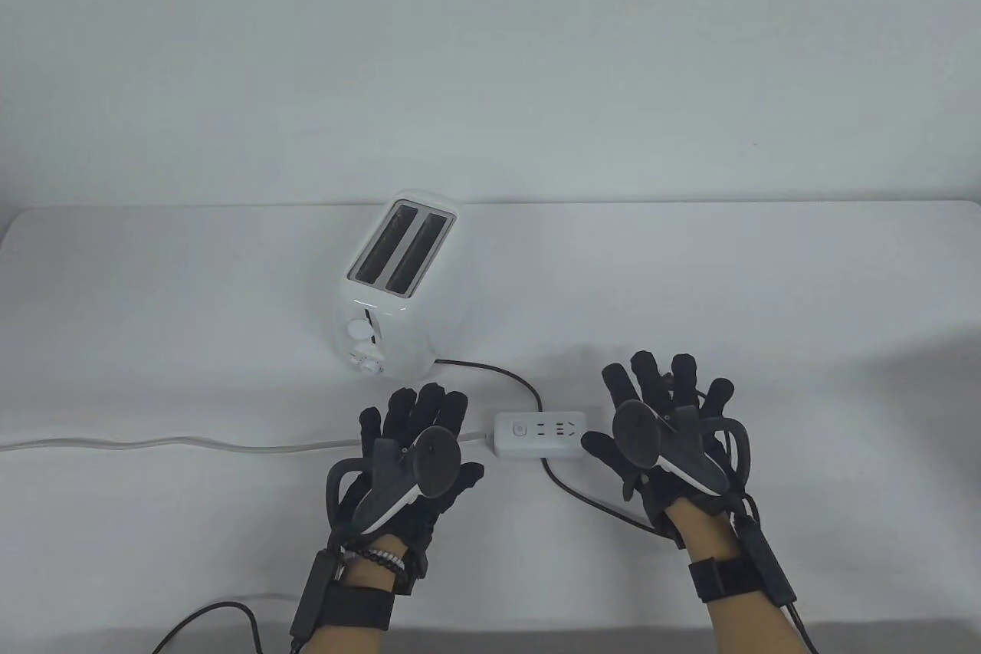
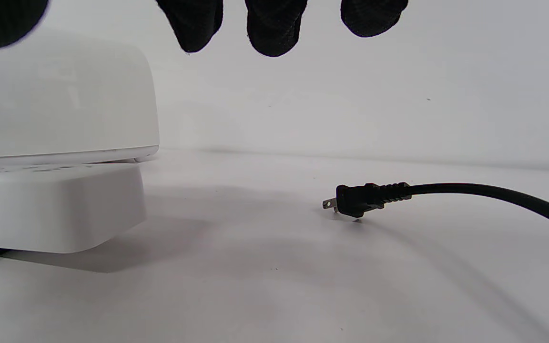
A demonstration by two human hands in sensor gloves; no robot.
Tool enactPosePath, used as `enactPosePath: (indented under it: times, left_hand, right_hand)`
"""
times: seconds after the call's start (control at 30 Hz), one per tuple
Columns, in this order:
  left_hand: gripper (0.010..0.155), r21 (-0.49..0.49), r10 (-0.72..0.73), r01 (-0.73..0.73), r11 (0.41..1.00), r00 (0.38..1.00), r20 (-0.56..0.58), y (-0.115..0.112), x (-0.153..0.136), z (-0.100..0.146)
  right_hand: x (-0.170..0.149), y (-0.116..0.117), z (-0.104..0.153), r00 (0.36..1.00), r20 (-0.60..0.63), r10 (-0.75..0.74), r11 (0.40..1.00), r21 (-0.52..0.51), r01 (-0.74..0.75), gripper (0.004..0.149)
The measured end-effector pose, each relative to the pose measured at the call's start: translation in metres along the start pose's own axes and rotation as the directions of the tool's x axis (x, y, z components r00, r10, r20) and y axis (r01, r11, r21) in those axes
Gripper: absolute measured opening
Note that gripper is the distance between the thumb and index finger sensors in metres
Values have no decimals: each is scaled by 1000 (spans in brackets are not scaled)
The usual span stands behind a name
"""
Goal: Unplug the toaster
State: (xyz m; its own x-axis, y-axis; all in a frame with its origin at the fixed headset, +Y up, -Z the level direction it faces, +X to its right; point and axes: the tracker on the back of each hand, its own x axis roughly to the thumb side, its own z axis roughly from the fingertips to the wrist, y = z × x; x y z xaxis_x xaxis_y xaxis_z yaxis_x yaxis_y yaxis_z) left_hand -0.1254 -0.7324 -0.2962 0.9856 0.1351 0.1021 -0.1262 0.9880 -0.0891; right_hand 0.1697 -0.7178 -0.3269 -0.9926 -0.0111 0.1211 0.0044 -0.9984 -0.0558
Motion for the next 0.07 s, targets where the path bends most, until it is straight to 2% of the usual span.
enactPosePath:
  times: [0.07]
  left_hand:
    - [92,-2,-2,2,1000,1000,1,0,0,0]
  right_hand:
    - [-1,0,0,1000,-4,0,1000,-1,0,93]
